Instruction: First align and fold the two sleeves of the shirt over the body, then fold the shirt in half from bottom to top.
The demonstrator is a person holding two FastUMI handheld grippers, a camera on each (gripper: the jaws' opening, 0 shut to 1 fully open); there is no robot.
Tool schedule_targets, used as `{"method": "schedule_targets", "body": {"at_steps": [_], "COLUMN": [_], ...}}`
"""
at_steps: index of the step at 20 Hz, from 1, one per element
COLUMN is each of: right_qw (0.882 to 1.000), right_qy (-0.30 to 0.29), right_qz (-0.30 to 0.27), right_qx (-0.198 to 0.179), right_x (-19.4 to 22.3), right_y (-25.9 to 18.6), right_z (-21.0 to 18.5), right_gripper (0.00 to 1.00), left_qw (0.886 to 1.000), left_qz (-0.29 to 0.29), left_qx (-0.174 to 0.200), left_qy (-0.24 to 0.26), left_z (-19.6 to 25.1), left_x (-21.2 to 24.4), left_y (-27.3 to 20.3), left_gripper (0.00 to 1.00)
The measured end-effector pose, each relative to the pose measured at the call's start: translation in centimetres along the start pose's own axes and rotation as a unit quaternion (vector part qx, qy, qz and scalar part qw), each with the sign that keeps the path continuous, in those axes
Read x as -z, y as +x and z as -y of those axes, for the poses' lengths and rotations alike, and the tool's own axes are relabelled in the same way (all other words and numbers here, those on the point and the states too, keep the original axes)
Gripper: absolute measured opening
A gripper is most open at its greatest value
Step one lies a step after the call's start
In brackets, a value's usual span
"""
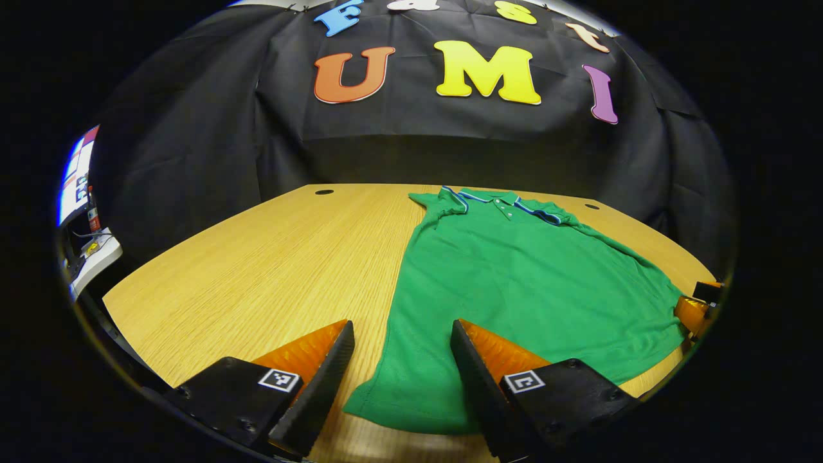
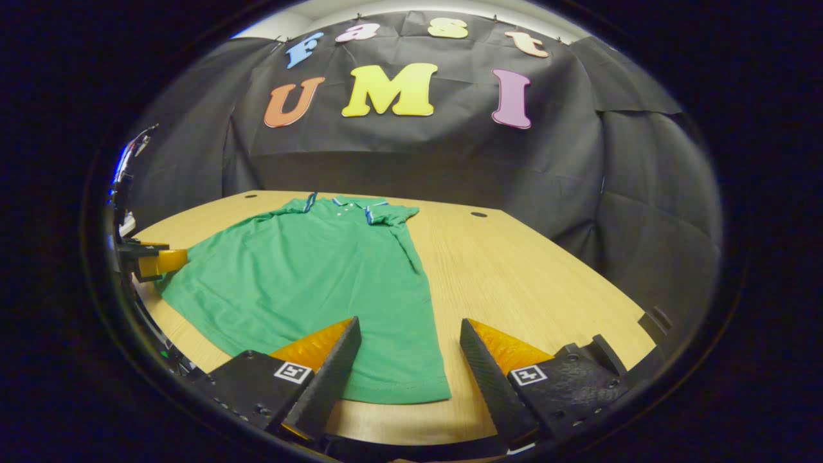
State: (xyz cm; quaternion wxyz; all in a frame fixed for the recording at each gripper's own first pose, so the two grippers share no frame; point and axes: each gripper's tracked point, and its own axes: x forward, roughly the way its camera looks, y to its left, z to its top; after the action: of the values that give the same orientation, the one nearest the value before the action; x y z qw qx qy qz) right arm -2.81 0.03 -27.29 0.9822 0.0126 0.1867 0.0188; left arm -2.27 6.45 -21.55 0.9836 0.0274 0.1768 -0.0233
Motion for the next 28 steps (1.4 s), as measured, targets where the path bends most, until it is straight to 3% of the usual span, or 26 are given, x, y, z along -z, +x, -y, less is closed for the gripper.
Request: {"method": "schedule_targets", "body": {"at_steps": [2,3,4,6,7,8,9,15,24,28], "right_qw": [0.998,0.998,0.998,0.997,0.997,0.996,0.997,0.997,0.994,0.992], "right_qy": [0.05,0.058,0.051,0.04,0.039,0.042,0.046,0.036,-0.014,0.007], "right_qz": [-0.027,-0.026,-0.031,-0.032,-0.031,-0.04,-0.039,-0.028,0.092,0.096], "right_qx": [-0.024,-0.022,-0.024,-0.053,-0.061,-0.061,-0.058,-0.068,-0.059,-0.081], "right_x": [0.5,0.3,0.2,0.1,0.1,0.2,0.2,-2.0,-14.4,-16.9], "right_y": [0.1,0.2,0.3,0.4,0.4,0.5,0.6,0.7,1.2,2.3], "right_z": [-0.5,-0.1,-0.2,-1.5,-2.0,-2.2,-2.1,-2.3,-2.3,-3.3], "right_gripper": [0.96,0.86,0.79,0.58,0.3,0.21,0.02,0.02,0.01,0.01], "left_qw": [1.0,1.0,1.0,1.0,1.0,1.0,1.0,1.0,0.996,0.994], "left_qz": [-0.002,-0.003,-0.005,-0.01,-0.011,-0.01,-0.009,-0.001,0.084,0.106], "left_qx": [-0.003,-0.001,0.002,0.007,0.009,0.007,0.006,0.017,0.034,0.038], "left_qy": [0.0,0.003,0.005,0.008,0.007,0.004,0.004,0.004,0.014,0.012], "left_z": [-0.1,0.0,0.3,0.7,0.9,0.9,1.0,1.5,2.7,3.1], "left_x": [0.0,0.0,0.0,-0.1,-0.2,-0.3,-0.3,-2.1,-12.6,-16.4], "left_y": [0.1,0.1,0.2,0.4,0.5,0.6,0.7,0.9,0.8,2.0], "left_gripper": [0.81,0.66,0.62,0.45,0.27,0.2,0.09,0.06,0.06,0.06]}}
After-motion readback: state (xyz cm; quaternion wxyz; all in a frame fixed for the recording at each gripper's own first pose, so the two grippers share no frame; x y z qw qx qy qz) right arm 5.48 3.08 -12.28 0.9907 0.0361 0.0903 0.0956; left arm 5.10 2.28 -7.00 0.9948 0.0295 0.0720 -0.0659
